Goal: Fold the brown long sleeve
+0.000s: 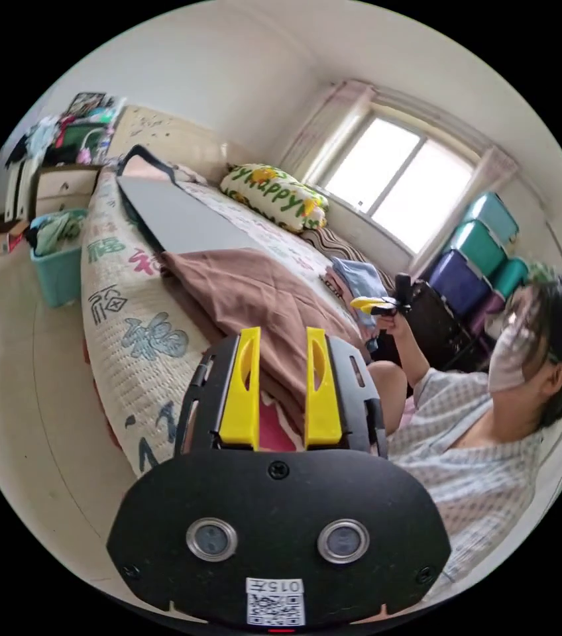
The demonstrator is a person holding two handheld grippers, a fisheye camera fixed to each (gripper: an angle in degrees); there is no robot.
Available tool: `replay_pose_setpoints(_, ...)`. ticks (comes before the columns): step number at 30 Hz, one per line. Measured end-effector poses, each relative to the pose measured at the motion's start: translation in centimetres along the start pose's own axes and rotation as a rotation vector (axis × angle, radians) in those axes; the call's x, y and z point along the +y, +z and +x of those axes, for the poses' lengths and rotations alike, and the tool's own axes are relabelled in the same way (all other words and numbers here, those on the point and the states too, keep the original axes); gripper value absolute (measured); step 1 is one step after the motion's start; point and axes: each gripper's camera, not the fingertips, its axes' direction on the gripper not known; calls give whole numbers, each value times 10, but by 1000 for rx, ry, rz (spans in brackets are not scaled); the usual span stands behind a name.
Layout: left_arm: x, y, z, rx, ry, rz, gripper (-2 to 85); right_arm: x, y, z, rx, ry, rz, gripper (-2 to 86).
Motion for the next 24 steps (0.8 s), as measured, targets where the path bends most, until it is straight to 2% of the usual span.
replay_pose_setpoints(5, -27, 20, -123, 53, -265, -8, 155, -53, 27, 110, -173, 254, 3, 130)
replay_pose_setpoints(10, -36, 36, -198, 124, -378, 10, 162, -90, 62, 168, -215, 339, -50, 156)
replay_pose_setpoints(13, -43, 45, -226, 209, -380, -26, 157, -106, 78, 190, -214, 339, -101, 168)
replay_pose_setpoints(24, -64, 68, -277, 336, -333, -127, 137, -109, 87, 242, -344, 323, -142, 164)
